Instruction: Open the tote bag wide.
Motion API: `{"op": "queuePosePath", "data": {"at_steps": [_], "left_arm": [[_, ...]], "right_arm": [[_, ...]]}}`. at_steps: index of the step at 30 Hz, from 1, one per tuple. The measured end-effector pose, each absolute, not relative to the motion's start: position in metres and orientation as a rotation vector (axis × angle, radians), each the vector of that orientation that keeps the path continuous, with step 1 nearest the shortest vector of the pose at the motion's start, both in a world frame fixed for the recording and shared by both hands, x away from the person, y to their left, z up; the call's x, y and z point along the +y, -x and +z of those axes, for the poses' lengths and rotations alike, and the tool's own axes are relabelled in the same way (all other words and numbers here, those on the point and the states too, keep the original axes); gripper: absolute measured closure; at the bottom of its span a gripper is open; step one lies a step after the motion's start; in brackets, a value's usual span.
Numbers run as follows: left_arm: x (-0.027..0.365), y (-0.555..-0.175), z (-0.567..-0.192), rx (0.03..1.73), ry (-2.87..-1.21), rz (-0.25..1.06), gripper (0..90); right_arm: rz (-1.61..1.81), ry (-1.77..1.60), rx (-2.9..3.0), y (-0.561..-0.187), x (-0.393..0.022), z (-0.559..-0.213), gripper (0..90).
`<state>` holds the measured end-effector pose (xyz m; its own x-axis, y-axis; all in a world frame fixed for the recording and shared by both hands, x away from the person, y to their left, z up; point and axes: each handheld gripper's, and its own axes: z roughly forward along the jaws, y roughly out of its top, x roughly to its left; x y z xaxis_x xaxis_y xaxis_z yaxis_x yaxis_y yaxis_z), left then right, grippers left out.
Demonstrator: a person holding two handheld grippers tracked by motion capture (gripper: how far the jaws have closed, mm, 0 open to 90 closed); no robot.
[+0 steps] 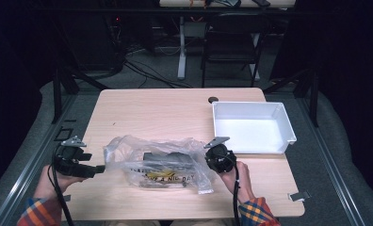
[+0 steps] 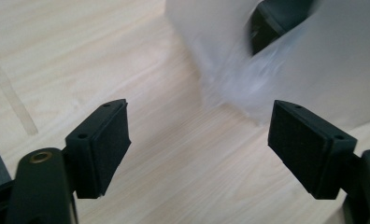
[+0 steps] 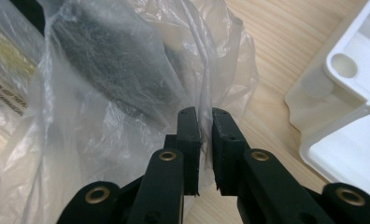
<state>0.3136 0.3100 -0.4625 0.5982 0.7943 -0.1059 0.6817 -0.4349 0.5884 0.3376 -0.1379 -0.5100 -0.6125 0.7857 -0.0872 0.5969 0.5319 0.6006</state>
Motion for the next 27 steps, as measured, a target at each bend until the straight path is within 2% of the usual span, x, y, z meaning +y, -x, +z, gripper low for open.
{"op": "queuePosePath", "data": {"at_steps": [6,7,10,15,19,22,24,25,26,27], "left_arm": [[0.290,-0.302,-0.442,1.057,-2.235,0.303,16.0],[0.287,-0.301,-0.440,1.048,-2.225,0.316,15.8],[0.282,-0.299,-0.433,1.021,-2.211,0.353,15.8],[0.281,-0.300,-0.427,1.017,-2.183,0.391,15.7],[0.277,-0.303,-0.424,1.011,-2.165,0.421,15.9],[0.268,-0.311,-0.428,0.999,-2.174,0.426,17.1],[0.261,-0.319,-0.434,1.000,-2.179,0.419,19.3],[0.257,-0.325,-0.440,1.012,-2.187,0.419,25.4],[0.255,-0.329,-0.444,1.024,-2.189,0.415,25.4],[0.253,-0.333,-0.450,1.029,-2.195,0.414,31.0]], "right_arm": [[0.775,-1.134,2.428,-0.335,-0.137,-0.505,76.3],[0.796,-1.136,2.419,-0.334,-0.138,-0.501,71.9],[0.824,-1.125,2.405,-0.332,-0.139,-0.495,67.8],[0.896,-1.096,2.373,-0.323,-0.139,-0.474,55.1],[0.980,-1.069,2.361,-0.315,-0.131,-0.463,43.3],[0.978,-1.015,2.389,-0.309,-0.118,-0.459,38.9],[0.939,-1.008,2.411,-0.308,-0.108,-0.463,39.5],[0.857,-1.002,2.420,-0.310,-0.102,-0.469,45.4],[0.857,-1.002,2.420,-0.310,-0.102,-0.469,45.4],[0.829,-1.009,2.419,-0.312,-0.101,-0.472,49.6]]}}
